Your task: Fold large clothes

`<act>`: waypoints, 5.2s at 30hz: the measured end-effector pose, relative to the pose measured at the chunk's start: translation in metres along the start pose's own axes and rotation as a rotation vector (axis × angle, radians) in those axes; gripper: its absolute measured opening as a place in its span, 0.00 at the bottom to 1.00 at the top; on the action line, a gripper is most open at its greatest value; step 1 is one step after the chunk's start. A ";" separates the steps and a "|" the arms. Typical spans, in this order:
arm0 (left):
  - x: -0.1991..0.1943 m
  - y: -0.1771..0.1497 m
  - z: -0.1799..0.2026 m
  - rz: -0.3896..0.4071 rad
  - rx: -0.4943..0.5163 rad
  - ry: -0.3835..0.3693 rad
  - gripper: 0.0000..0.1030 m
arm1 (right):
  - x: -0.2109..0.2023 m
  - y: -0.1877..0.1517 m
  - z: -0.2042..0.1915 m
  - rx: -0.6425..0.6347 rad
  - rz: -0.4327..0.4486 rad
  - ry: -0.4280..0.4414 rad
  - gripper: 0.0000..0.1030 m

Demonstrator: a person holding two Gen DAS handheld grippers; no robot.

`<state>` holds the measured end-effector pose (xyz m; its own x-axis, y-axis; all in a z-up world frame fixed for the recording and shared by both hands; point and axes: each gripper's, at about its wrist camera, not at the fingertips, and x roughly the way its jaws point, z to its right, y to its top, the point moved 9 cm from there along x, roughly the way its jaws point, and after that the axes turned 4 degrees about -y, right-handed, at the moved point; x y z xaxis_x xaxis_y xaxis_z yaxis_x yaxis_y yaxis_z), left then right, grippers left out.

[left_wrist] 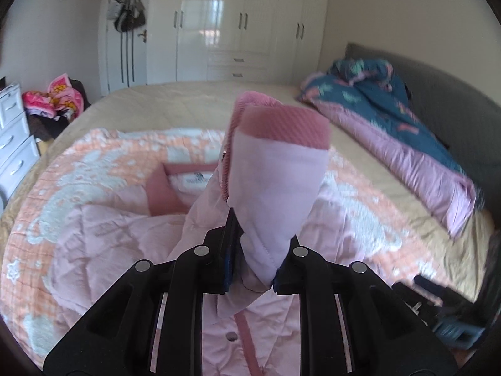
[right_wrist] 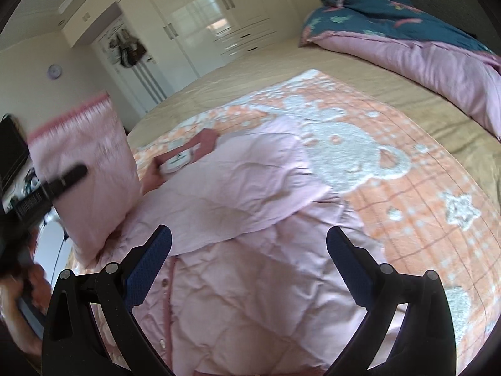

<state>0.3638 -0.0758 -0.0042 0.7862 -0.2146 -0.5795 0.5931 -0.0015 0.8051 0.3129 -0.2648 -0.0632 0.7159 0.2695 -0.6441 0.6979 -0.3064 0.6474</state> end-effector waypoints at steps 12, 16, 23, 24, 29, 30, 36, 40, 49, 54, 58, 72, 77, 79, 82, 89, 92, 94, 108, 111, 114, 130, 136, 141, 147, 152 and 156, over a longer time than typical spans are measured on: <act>0.061 -0.072 0.036 -0.218 0.139 -0.028 0.57 | 0.000 0.002 0.036 0.071 0.000 -0.038 0.96; 0.054 -0.087 0.042 -0.273 0.168 -0.087 0.88 | 0.003 0.002 0.039 0.081 -0.008 -0.038 0.96; 0.024 -0.084 0.017 -0.257 0.140 -0.126 0.91 | 0.012 -0.005 0.021 0.048 -0.044 -0.024 0.96; 0.021 -0.081 0.009 -0.250 0.130 -0.113 0.91 | 0.014 -0.006 0.017 0.041 -0.052 -0.015 0.96; 0.009 -0.064 -0.063 -0.228 0.013 0.008 0.91 | 0.031 -0.018 -0.015 0.020 -0.114 0.054 0.96; 0.005 -0.060 -0.081 -0.219 -0.021 0.029 0.91 | 0.035 -0.021 -0.021 0.017 -0.129 0.065 0.96; -0.022 -0.048 -0.162 -0.159 -0.166 0.120 0.91 | 0.069 -0.046 -0.057 -0.036 -0.221 0.089 0.96; -0.040 -0.048 -0.200 -0.121 -0.236 0.158 0.91 | 0.090 -0.059 -0.064 -0.012 -0.256 0.085 0.96; -0.064 -0.055 -0.244 -0.065 -0.300 0.180 0.91 | 0.103 -0.069 -0.069 -0.013 -0.242 0.097 0.71; -0.061 -0.064 -0.252 -0.068 -0.335 0.172 0.91 | 0.096 -0.063 -0.083 -0.069 -0.187 0.153 0.26; -0.057 -0.066 -0.254 -0.077 -0.335 0.174 0.91 | 0.068 -0.037 -0.112 -0.223 -0.069 0.170 0.19; -0.043 -0.028 -0.244 -0.054 -0.314 0.155 0.91 | 0.019 0.075 -0.170 -0.521 0.141 0.163 0.18; -0.029 -0.024 -0.234 -0.071 -0.297 0.134 0.91 | 0.050 0.064 -0.141 -0.468 0.084 0.120 0.18; -0.019 -0.026 -0.229 -0.090 -0.290 0.128 0.91 | 0.062 0.057 -0.130 -0.451 0.057 0.103 0.18; -0.008 -0.029 -0.221 -0.115 -0.267 0.118 0.91 | 0.076 0.045 -0.118 -0.440 0.021 0.080 0.18; 0.019 -0.041 -0.202 -0.177 -0.250 0.082 0.91 | 0.095 0.027 -0.104 -0.414 -0.037 0.038 0.22; 0.029 -0.048 -0.195 -0.205 -0.239 0.067 0.91 | 0.099 0.025 -0.100 -0.412 -0.047 0.019 0.28; 0.037 -0.054 -0.191 -0.230 -0.245 0.049 0.91 | 0.101 0.025 -0.097 -0.400 -0.054 0.010 0.32; 0.072 -0.084 -0.205 -0.309 -0.244 0.076 0.92 | 0.085 0.032 -0.107 -0.431 0.004 -0.032 0.67; 0.080 -0.092 -0.213 -0.327 -0.263 0.059 0.92 | 0.092 0.025 -0.130 -0.502 -0.012 -0.012 0.68; 0.085 -0.097 -0.216 -0.343 -0.262 0.054 0.92 | 0.101 0.014 -0.158 -0.565 -0.042 0.023 0.68; 0.075 -0.097 -0.211 -0.338 -0.241 0.078 0.92 | 0.188 -0.042 -0.158 -0.568 -0.225 -0.036 0.80; 0.052 -0.093 -0.205 -0.319 -0.248 0.072 0.92 | 0.158 -0.045 -0.157 -0.499 -0.218 -0.014 0.81; 0.032 -0.087 -0.199 -0.301 -0.252 0.069 0.92 | 0.123 -0.038 -0.154 -0.402 -0.196 0.054 0.89; 0.008 -0.084 -0.192 -0.278 -0.262 0.084 0.92 | 0.090 -0.029 -0.151 -0.367 -0.170 0.071 0.94; -0.010 -0.079 -0.184 -0.260 -0.267 0.079 0.92 | 0.065 -0.025 -0.149 -0.353 -0.148 0.083 0.95; -0.026 -0.072 -0.174 -0.239 -0.263 0.068 0.92 | 0.046 -0.020 -0.148 -0.356 -0.124 0.085 0.95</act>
<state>0.3308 0.1003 -0.0689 0.6242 -0.1733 -0.7618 0.7792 0.2090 0.5909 0.3357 -0.1109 -0.0454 0.6143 0.3643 -0.7000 0.7328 0.0656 0.6773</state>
